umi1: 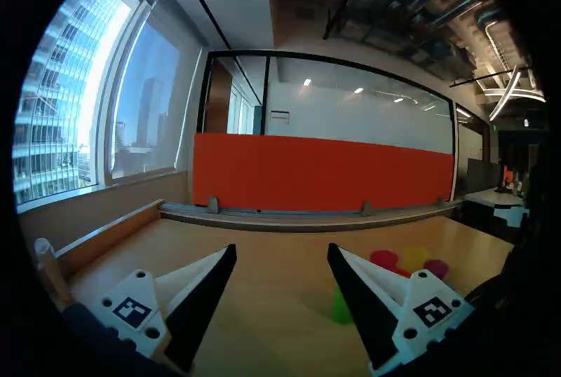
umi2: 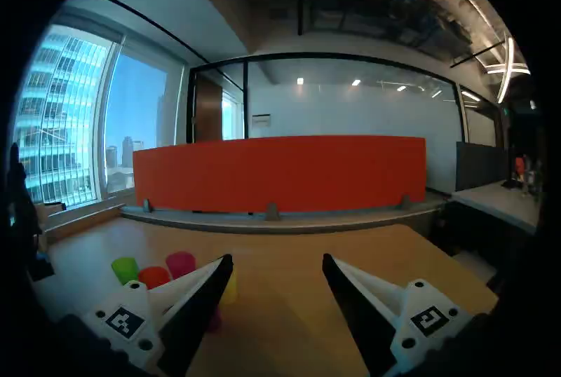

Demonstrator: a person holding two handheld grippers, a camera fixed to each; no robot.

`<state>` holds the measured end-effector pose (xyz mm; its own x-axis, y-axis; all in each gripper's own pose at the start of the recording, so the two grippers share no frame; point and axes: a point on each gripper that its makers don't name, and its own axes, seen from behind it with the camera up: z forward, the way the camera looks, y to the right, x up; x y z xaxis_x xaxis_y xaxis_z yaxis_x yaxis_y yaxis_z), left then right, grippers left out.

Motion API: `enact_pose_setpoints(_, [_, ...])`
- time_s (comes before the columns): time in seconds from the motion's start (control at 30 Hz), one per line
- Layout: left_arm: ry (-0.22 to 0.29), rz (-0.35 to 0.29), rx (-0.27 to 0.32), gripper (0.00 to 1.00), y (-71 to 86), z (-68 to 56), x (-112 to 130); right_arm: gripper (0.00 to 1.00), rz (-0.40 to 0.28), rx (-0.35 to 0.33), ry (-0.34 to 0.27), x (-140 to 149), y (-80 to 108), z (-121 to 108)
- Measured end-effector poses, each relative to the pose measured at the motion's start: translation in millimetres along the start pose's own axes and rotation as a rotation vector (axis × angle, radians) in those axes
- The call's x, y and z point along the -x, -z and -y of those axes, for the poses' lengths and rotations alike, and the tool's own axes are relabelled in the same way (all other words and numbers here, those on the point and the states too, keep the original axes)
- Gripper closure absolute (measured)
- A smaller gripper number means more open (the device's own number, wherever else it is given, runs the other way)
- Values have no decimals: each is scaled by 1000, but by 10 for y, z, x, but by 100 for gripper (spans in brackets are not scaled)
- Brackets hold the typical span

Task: Pour water

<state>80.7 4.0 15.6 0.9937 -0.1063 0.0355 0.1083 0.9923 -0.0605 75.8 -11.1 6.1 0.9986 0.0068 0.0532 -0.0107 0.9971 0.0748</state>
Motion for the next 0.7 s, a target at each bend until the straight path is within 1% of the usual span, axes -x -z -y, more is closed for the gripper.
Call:
enact_pose_setpoints(0.17, [14,2,41,3,-2,-83,-326,1,23,-22,8,-221,0,43])
enact_pose_setpoints(0.3, [-1,-1,59,3,-14,-105,-549,1,32,-40,25,-389,-10,83])
enact_pose_setpoints(0.47, [-16,8,76,3,-56,-130,-766,1,9,-61,27,-690,-26,132])
enact_pose_setpoints(0.7, [-12,26,120,3,-114,-197,-980,1,-17,-94,6,-1094,-59,163])
